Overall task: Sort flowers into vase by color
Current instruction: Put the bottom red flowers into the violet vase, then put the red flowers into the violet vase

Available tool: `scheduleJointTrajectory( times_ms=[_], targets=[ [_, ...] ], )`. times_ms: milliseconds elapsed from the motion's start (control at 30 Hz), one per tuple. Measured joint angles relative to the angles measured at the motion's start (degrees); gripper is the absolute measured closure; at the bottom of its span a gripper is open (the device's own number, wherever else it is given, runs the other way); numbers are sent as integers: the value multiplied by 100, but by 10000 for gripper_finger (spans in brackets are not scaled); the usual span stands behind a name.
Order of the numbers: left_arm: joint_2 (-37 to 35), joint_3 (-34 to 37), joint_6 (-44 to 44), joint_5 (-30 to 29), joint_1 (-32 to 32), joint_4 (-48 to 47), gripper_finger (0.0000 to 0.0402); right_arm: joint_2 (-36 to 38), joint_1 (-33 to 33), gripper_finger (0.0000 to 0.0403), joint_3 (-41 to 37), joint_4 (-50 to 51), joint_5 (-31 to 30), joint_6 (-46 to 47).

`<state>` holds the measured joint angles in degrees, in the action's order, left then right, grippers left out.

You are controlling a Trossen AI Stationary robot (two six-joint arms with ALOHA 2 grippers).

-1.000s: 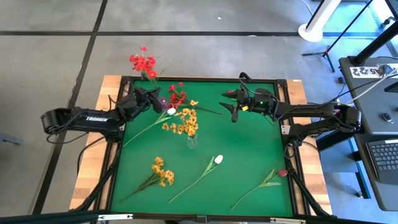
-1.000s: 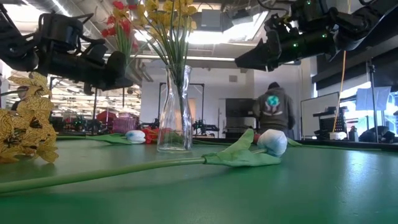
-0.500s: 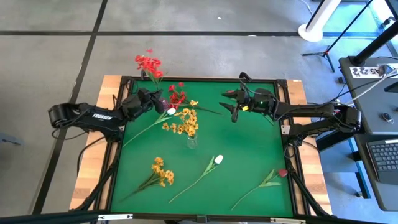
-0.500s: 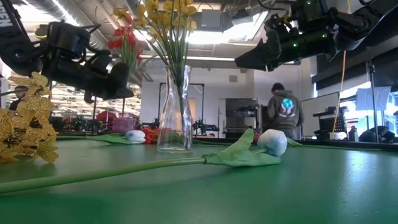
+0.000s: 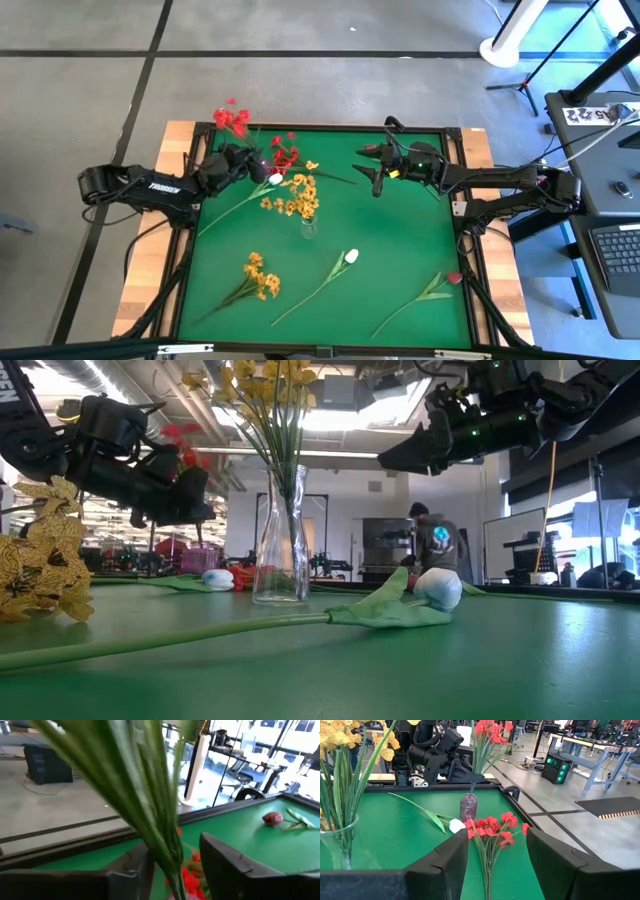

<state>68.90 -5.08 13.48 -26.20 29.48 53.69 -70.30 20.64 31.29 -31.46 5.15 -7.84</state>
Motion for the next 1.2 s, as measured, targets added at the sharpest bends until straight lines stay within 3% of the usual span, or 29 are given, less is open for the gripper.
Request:
scheduleJointTrajectory(
  times_ms=[200,433,867,1000,1200],
  targets=[
    [-2,0,276,-32,-93,-563,210,2,0,204,0,2,0,0],
    [-117,-2,113,-288,-299,-1244,187,2,2,204,0,20,0,0],
    [-1656,-4,-11,-473,-372,-2403,185,2,1,204,0,39,0,0],
    [-2236,-260,127,-486,-372,-3700,185,2,2,204,0,39,0,0],
    [-2823,-1140,846,-429,-545,-6636,185,2,0,204,0,43,-79,-12]
  ],
)
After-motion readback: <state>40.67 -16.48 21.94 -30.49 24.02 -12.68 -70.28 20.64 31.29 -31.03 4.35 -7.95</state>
